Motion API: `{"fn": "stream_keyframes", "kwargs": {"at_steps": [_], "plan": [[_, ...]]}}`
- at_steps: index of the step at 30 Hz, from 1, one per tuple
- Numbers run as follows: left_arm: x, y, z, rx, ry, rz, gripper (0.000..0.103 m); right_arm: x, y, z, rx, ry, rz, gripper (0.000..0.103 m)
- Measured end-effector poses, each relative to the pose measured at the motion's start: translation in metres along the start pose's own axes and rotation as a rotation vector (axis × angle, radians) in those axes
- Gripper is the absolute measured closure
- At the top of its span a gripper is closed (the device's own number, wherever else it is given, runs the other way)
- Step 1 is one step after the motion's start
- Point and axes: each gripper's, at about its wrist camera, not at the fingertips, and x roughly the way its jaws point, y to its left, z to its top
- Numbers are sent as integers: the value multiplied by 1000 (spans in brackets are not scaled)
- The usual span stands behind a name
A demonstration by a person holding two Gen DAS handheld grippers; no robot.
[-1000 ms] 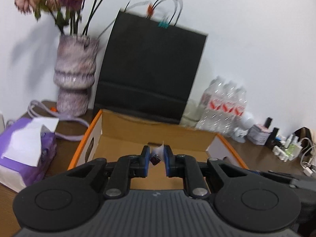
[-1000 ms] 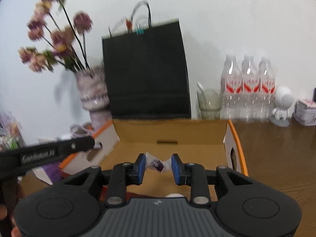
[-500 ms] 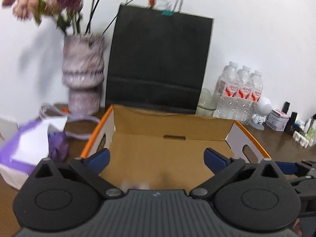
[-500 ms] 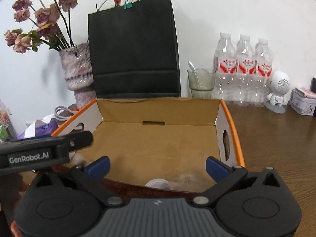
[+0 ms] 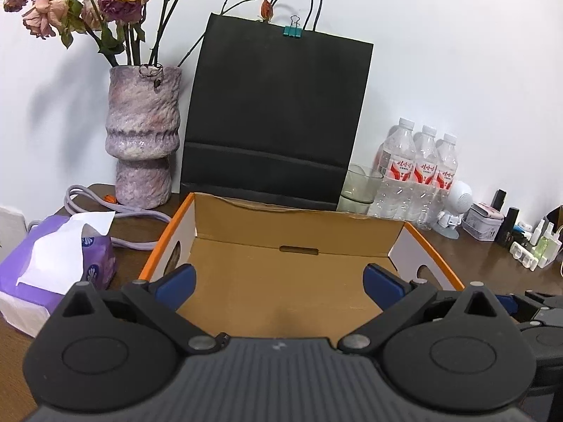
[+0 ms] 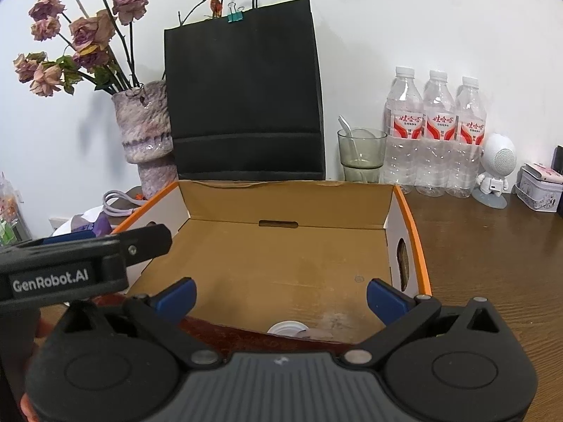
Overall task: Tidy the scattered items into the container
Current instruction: 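Grasp the white round case with the right gripper while the left grasps the tissue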
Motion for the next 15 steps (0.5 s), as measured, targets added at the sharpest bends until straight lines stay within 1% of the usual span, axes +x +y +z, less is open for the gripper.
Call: {"fn": "stream_keyframes", "kwargs": {"at_steps": [4, 7, 10, 15], "plan": [[-9, -2, 3, 5, -26, -2, 0, -5, 3, 0, -6, -10, 3, 0], [-21, -2, 5, -9, -51, -3, 0, -13, 7, 1, -19, -26, 3, 0], [-41, 3, 5, -43, -102, -21, 0, -28, 6, 1, -18, -47, -1, 0], [-76, 12, 5, -29, -140, -17, 0, -63, 4, -6, -43, -89, -9, 0]]}}
